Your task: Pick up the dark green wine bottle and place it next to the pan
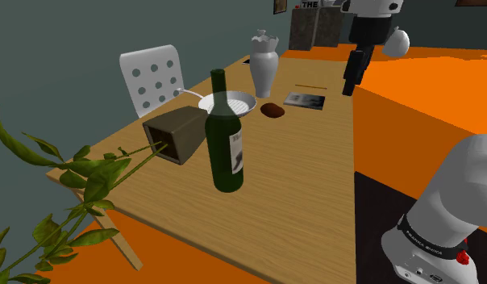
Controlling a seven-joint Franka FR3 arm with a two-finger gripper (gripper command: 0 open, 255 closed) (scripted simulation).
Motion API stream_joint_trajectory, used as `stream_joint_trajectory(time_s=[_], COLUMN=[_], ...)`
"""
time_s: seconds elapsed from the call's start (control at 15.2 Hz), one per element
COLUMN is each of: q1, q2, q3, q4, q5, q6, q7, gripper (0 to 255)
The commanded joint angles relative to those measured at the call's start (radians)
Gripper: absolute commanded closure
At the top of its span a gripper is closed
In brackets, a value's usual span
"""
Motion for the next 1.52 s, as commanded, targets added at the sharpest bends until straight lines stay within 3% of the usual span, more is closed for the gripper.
stream_joint_trajectory(time_s=[0.0,0.79,1.45], q1=[0.0,0.039,0.052], q2=[0.0,0.278,0.6], q3=[0.0,0.221,0.401], q4=[0.0,0.292,0.673], q5=[0.0,0.119,0.081], q6=[0.0,0.027,0.002], q7=[0.0,0.277,0.53], gripper=[0,0,0])
